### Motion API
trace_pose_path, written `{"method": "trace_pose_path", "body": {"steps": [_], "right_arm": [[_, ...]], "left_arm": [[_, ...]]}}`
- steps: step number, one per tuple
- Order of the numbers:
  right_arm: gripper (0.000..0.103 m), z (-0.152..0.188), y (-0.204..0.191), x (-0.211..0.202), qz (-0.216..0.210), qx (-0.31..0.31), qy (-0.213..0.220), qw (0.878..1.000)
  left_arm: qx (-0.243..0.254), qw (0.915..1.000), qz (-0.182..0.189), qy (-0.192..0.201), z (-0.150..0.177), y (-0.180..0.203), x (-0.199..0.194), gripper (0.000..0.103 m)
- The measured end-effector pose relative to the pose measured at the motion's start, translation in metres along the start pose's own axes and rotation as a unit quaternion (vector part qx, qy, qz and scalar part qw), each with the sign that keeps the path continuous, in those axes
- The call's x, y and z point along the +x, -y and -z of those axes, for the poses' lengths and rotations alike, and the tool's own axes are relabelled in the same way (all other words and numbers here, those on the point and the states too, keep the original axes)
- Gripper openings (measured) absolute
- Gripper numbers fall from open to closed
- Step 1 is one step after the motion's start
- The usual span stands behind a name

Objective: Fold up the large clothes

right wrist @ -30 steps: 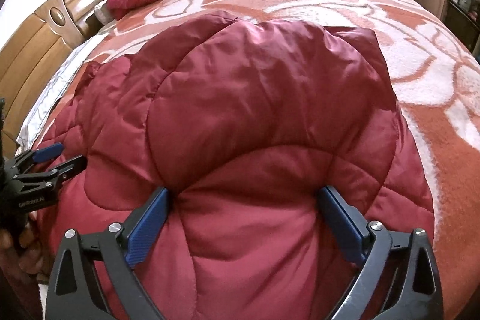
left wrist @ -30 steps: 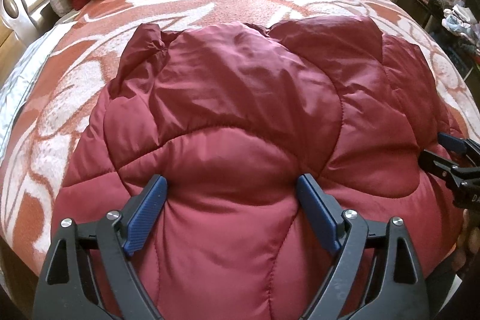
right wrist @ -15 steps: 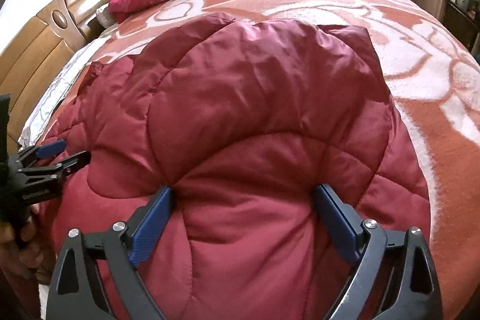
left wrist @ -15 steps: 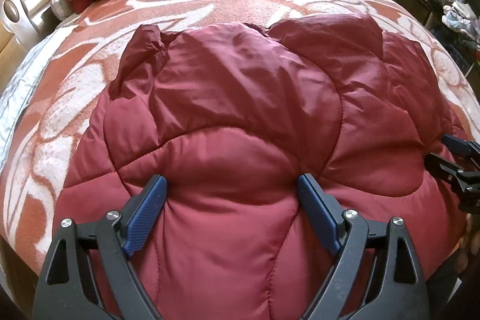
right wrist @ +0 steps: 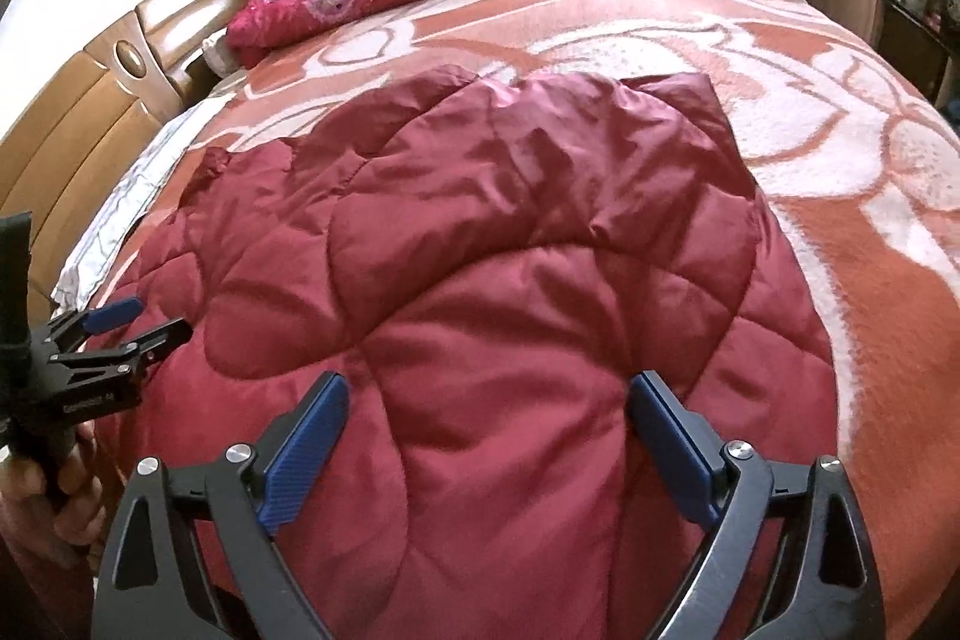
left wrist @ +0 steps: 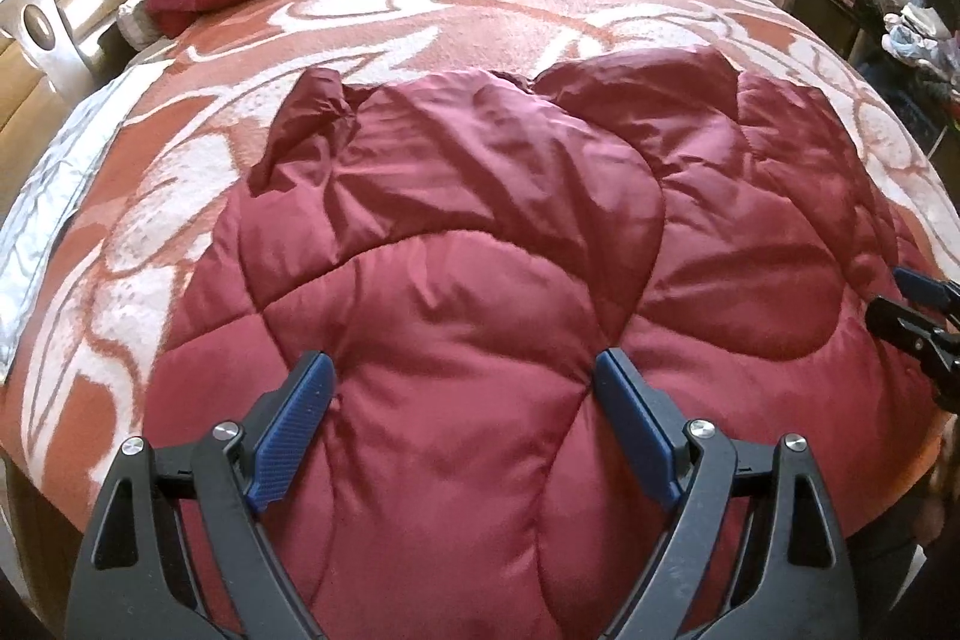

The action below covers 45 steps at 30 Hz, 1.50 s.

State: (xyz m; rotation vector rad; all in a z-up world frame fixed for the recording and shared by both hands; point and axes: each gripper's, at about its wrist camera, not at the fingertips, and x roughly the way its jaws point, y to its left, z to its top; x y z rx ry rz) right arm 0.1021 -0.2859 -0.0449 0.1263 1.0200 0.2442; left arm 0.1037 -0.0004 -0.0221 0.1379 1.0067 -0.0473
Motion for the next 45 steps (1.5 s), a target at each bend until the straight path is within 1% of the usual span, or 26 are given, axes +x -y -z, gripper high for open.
{"method": "trace_pose_path", "body": {"steps": [5,8,22,27,33,41,44,45], "right_arm": [[0.094,0.011,-0.004,-0.018,-0.005,-0.005,0.009,1.0],[0.094,0.018,-0.006,-0.027,-0.01,-0.009,0.012,1.0],[0.096,0.051,-0.018,-0.051,-0.006,-0.042,0.004,0.999],[0.096,0.062,-0.023,-0.057,-0.008,-0.052,0.0,0.999],[0.096,0.072,-0.026,-0.066,-0.011,-0.061,-0.003,0.998],[0.096,0.07,-0.017,-0.06,-0.018,-0.044,-0.009,0.999],[0.096,0.065,-0.012,-0.049,-0.024,-0.025,-0.01,0.999],[0.096,0.063,-0.01,-0.045,-0.023,-0.021,-0.008,0.999]], "left_arm": [[0.002,1.0,-0.002,0.006,0.01,-0.001,-0.012,0.09],[0.008,0.9998,-0.01,0.012,0.015,-0.001,-0.019,0.09],[0.015,0.9994,-0.02,0.026,0.044,-0.003,-0.042,0.09],[0.021,0.9992,-0.024,0.026,0.053,-0.002,-0.046,0.09],[0.019,0.9995,-0.018,0.02,0.065,-0.007,-0.051,0.09],[0.012,0.9997,-0.009,0.018,0.069,-0.012,-0.051,0.091],[0.006,0.9998,-0.008,0.019,0.065,-0.014,-0.045,0.096],[0.007,0.9998,-0.009,0.016,0.063,-0.014,-0.042,0.099]]}}
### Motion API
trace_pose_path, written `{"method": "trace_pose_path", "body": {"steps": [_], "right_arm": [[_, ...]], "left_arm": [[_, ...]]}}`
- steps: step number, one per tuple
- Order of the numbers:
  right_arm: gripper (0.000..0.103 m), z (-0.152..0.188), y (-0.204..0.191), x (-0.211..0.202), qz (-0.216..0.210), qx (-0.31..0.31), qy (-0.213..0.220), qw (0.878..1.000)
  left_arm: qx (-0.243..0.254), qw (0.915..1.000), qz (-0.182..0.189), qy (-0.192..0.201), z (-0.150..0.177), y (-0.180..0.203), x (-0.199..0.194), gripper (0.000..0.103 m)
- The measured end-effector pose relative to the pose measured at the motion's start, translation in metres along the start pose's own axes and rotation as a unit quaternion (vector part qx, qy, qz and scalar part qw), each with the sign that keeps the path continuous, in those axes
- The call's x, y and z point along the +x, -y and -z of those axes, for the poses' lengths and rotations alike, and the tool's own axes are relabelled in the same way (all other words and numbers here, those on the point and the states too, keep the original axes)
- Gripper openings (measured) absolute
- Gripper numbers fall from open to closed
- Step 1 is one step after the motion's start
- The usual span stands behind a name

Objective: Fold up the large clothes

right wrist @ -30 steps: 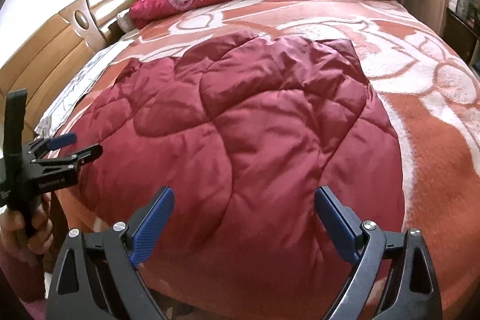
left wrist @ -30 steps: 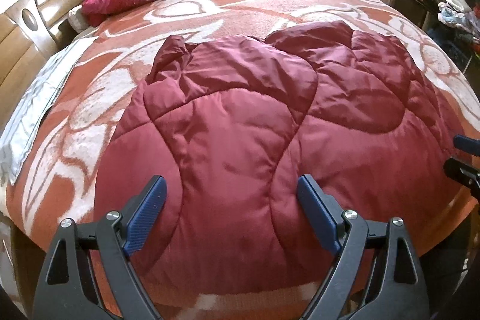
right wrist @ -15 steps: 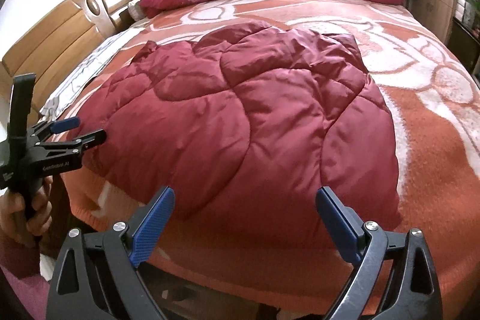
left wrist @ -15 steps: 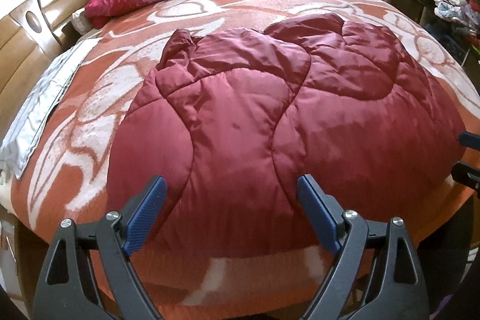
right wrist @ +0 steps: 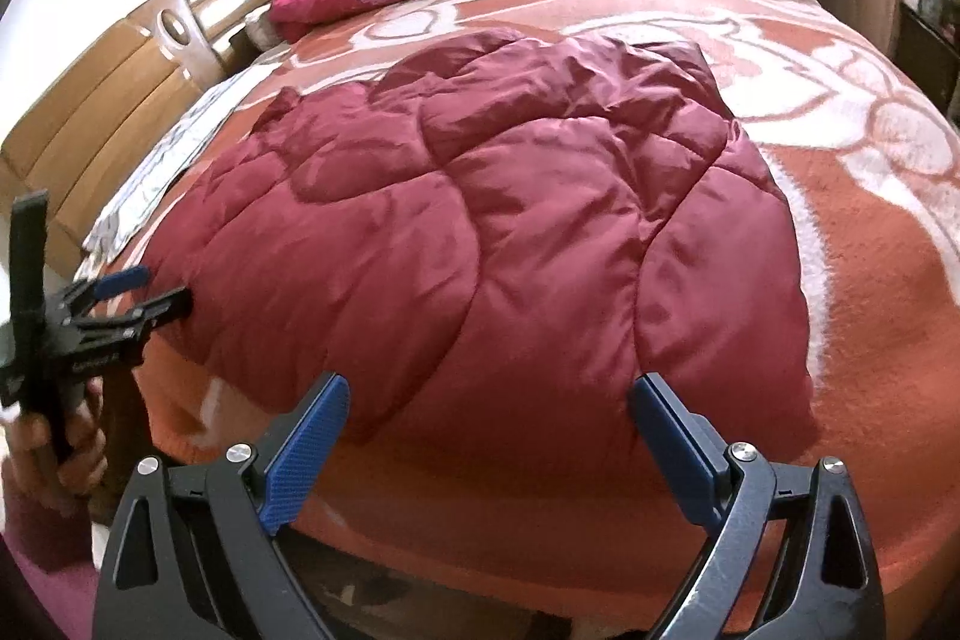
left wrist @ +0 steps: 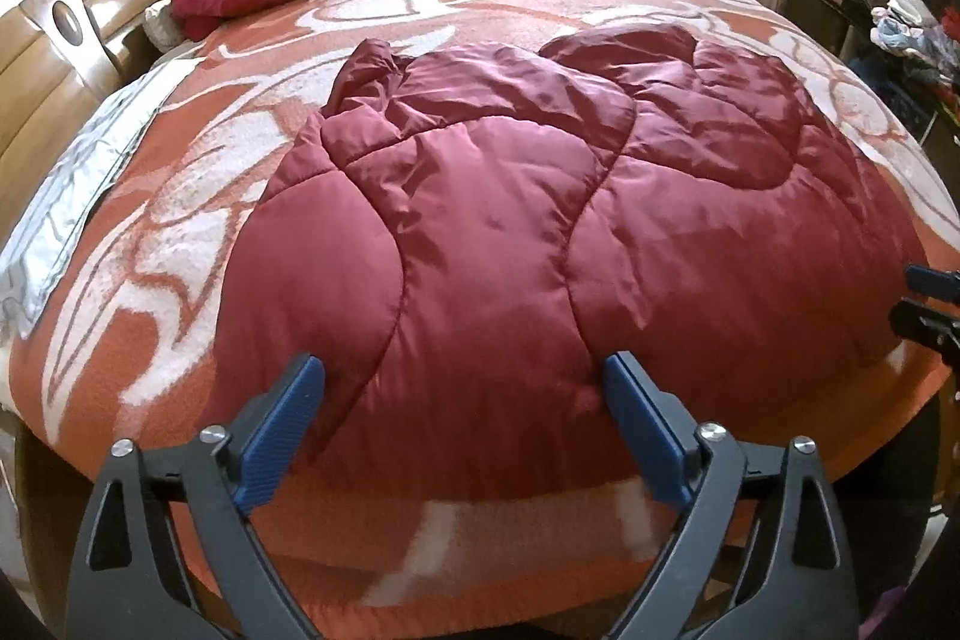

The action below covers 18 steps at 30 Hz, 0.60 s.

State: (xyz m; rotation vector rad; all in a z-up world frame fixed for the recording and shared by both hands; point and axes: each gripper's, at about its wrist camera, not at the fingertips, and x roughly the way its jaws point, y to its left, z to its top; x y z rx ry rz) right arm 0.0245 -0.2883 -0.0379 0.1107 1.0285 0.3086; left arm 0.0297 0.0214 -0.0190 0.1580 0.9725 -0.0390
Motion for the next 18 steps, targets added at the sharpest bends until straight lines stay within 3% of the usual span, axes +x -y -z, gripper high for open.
{"method": "trace_pose_path", "body": {"steps": [6,13,18], "right_arm": [[0.098,-0.013,0.007,0.031,0.028,0.01,-0.015,0.999],[0.102,-0.024,0.018,0.051,0.033,0.019,-0.028,0.999],[0.102,-0.016,0.015,0.044,0.035,0.02,-0.012,0.999]], "left_arm": [[-0.004,0.9997,0.008,-0.022,-0.005,-0.004,0.022,0.103],[-0.004,0.9997,0.006,-0.022,-0.014,-0.001,0.035,0.103],[-0.002,0.9999,0.007,-0.009,-0.011,-0.003,0.027,0.103]]}}
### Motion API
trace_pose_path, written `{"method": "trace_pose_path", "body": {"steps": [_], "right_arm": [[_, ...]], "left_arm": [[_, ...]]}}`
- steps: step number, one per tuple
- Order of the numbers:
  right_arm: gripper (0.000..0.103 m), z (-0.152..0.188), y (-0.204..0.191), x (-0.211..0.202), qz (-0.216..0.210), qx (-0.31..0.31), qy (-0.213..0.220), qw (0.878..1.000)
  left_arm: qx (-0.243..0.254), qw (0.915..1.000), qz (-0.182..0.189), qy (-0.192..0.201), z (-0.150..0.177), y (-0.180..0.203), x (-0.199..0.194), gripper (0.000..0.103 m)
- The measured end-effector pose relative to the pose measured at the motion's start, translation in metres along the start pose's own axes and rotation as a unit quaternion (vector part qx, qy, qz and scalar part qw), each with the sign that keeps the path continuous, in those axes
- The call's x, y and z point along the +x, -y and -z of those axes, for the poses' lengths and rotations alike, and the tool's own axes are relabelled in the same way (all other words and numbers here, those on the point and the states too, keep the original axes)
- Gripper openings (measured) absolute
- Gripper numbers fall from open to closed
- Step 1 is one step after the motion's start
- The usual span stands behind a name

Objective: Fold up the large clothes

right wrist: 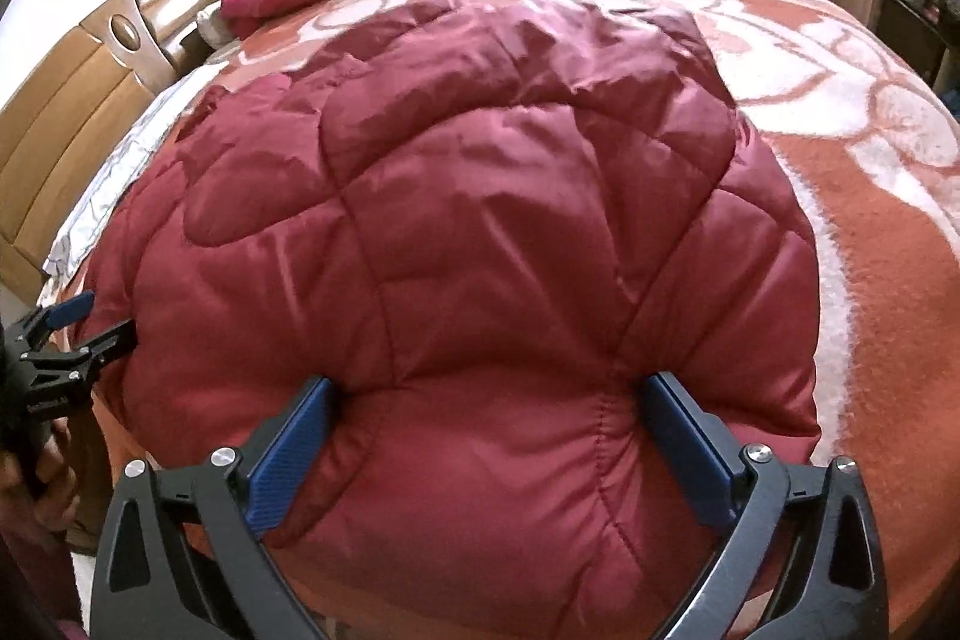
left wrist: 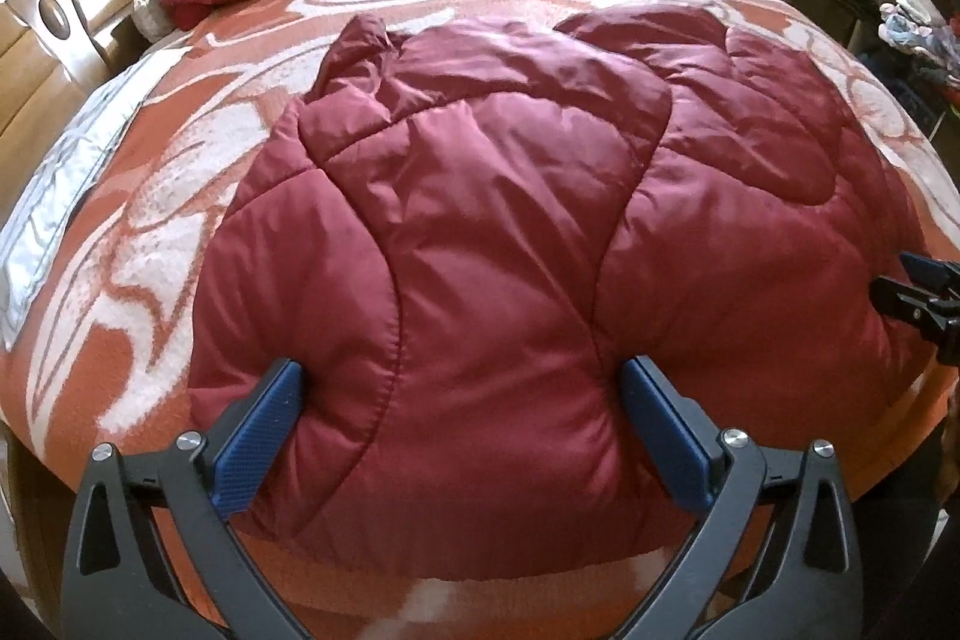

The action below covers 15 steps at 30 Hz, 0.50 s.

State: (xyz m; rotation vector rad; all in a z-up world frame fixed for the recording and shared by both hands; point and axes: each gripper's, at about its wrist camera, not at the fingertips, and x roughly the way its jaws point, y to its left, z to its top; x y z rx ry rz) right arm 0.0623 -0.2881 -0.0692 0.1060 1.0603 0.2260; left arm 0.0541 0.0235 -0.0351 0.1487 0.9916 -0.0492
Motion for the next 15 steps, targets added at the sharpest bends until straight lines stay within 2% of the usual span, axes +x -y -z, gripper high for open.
{"method": "trace_pose_path", "body": {"steps": [6,10,15], "right_arm": [[0.101,0.004,0.001,-0.03,-0.016,0.008,0.024,1.0],[0.102,0.008,-0.01,-0.047,-0.038,-0.018,0.012,0.999],[0.102,0.026,-0.031,-0.063,-0.061,-0.065,-0.007,0.996]], "left_arm": [[0.005,0.9999,0.006,0.008,0.005,-0.005,-0.02,0.103],[0.028,0.9995,-0.008,0.011,0.013,0.0,-0.031,0.103],[0.047,0.9988,-0.005,0.01,0.026,0.008,-0.044,0.103]]}}
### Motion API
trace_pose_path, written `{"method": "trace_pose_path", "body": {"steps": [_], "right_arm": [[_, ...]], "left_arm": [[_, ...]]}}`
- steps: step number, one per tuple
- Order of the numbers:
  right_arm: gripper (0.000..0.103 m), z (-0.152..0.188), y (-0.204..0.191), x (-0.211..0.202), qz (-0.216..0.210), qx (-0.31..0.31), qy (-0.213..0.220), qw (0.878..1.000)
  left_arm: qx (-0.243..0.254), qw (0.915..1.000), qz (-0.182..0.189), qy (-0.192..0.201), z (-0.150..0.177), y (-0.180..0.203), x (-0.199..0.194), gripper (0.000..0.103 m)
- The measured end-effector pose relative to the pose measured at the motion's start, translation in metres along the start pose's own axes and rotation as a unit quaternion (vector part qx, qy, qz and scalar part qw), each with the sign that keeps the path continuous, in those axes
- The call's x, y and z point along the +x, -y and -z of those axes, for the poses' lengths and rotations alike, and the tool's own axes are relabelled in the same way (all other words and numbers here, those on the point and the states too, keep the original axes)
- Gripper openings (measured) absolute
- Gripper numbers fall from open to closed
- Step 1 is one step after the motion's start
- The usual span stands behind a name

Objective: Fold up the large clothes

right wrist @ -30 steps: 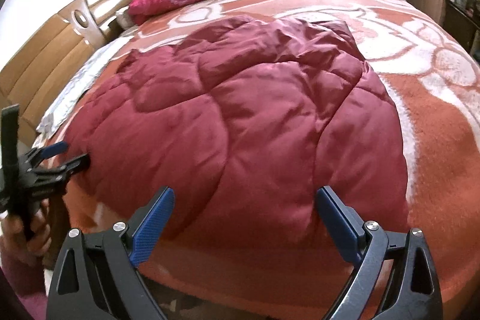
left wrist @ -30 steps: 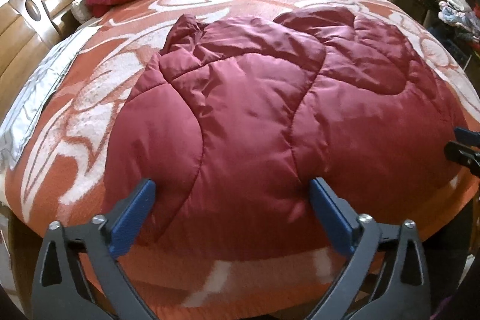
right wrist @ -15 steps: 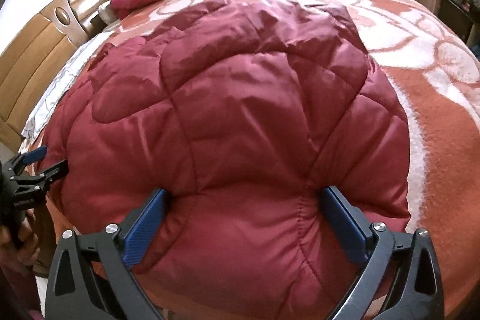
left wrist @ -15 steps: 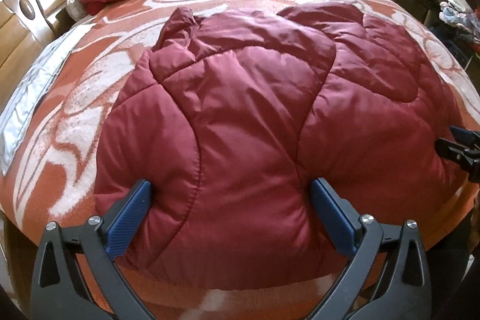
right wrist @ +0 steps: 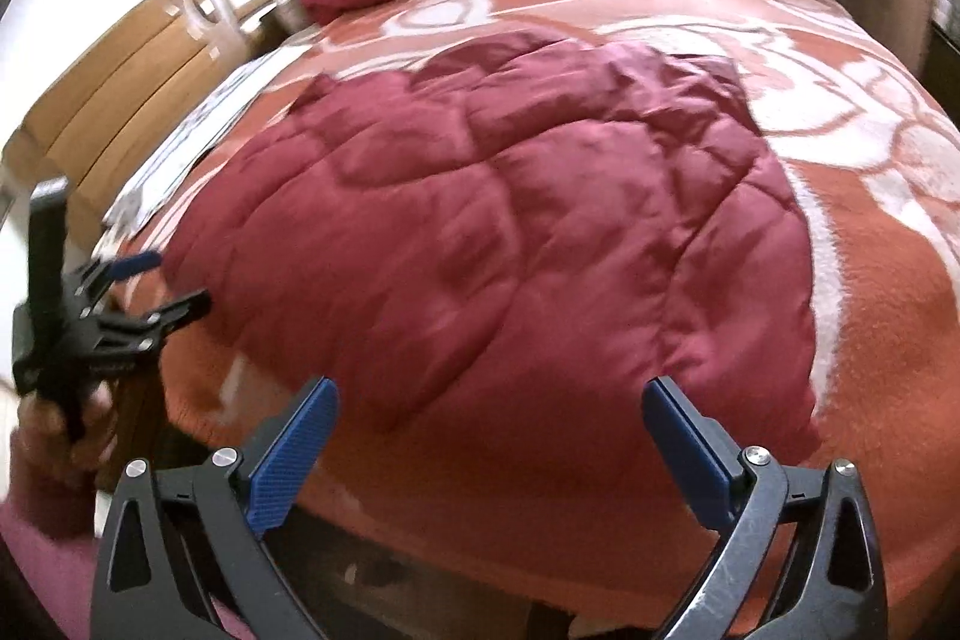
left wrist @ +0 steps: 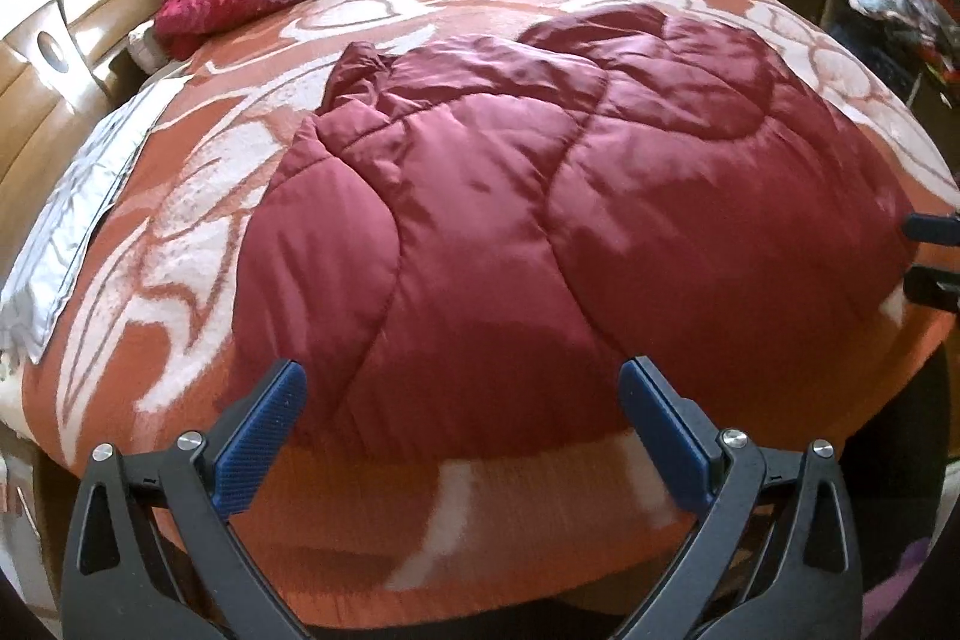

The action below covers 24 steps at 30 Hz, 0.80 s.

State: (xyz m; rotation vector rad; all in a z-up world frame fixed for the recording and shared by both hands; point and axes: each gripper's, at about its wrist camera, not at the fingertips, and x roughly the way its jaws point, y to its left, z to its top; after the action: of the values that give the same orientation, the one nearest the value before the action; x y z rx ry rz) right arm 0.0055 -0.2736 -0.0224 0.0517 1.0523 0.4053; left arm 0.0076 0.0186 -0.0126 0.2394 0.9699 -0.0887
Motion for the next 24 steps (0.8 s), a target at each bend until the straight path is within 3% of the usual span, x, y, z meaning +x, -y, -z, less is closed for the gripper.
{"method": "trace_pose_path", "body": {"steps": [6,12,24], "right_arm": [[0.102,0.01,-0.018,-0.019,0.001,-0.04,-0.016,0.999],[0.102,0.002,-0.031,-0.05,0.011,-0.046,0.011,0.999],[0.102,-0.009,-0.028,-0.028,0.023,-0.013,0.015,1.0]], "left_arm": [[0.035,0.999,-0.011,0.025,0.0,0.013,-0.035,0.103],[0.028,0.9987,-0.007,0.042,-0.017,0.012,-0.061,0.103],[-0.026,0.9994,-0.011,0.021,-0.022,0.013,-0.042,0.103]]}}
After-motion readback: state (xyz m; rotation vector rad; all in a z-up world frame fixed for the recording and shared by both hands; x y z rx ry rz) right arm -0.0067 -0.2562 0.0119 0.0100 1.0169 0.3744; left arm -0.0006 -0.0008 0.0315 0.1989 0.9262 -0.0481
